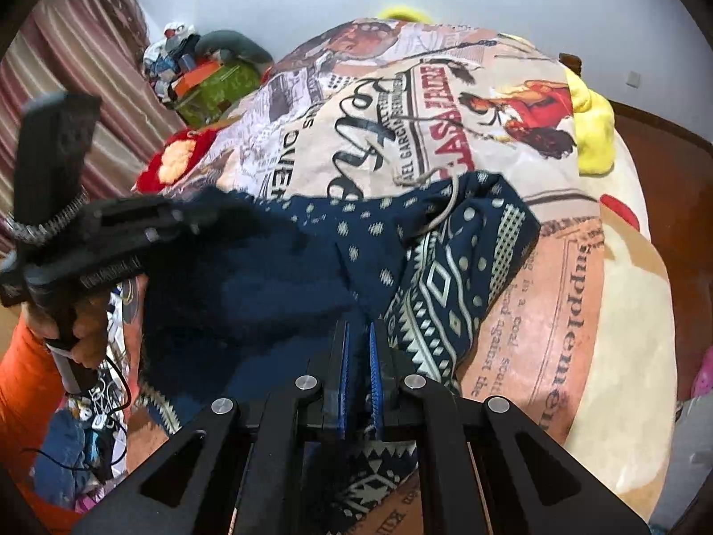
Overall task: Fold large clothes
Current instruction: 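Fold the hoodie edge over the bundle with both grippers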
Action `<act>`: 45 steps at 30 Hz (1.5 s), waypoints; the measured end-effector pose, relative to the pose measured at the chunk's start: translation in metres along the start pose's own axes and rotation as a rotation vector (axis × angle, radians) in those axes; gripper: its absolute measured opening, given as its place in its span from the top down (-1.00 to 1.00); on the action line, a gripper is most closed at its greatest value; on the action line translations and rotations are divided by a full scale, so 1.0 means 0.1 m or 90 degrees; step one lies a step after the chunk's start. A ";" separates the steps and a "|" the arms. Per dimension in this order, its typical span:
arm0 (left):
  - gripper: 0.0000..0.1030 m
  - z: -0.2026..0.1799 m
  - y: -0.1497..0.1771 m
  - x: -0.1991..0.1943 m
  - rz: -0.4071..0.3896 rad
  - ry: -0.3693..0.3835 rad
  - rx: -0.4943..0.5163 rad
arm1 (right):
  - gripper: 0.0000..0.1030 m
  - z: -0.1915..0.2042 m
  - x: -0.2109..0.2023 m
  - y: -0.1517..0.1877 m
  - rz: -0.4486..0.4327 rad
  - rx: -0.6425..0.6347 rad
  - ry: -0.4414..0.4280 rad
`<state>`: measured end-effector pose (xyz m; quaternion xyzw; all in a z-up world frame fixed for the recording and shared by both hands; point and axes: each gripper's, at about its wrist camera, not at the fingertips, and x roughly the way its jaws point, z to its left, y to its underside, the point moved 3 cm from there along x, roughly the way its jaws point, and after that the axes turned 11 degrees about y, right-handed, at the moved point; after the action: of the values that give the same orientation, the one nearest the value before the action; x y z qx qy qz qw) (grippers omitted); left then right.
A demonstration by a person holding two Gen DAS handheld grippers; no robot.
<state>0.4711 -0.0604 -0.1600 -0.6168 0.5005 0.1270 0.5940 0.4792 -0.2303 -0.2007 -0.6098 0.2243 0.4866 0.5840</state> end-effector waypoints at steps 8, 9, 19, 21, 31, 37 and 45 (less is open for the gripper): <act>0.96 0.17 -0.33 0.41 0.006 0.012 -0.032 | 0.91 -0.10 -0.10 -0.23 -0.041 0.035 -0.001; 0.96 0.24 -0.28 0.55 0.031 0.009 -0.047 | 0.91 -0.10 -0.09 -0.25 -0.041 0.037 0.002; -0.11 0.64 0.08 0.33 0.069 0.072 -0.124 | 0.91 0.06 0.18 -0.42 -0.026 0.021 0.008; -0.31 0.72 0.08 0.04 0.033 0.039 -0.087 | 0.91 0.14 0.21 -0.46 -0.029 0.001 0.016; -0.64 2.06 0.77 -0.20 0.093 -0.113 -0.194 | 0.91 0.40 0.78 -0.55 0.037 -0.084 0.090; -0.64 2.22 1.37 0.18 0.160 -0.032 -0.288 | 0.91 0.42 1.06 -0.40 0.066 -0.141 0.121; 0.64 1.74 1.45 -0.05 0.117 -0.104 -0.145 | 0.91 0.55 1.06 -0.32 0.052 -0.212 0.192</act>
<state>0.4330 0.1215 -0.2893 -0.6194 0.4873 0.2868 0.5446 0.5334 -0.1412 -0.2672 -0.7540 0.2500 0.4434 0.4151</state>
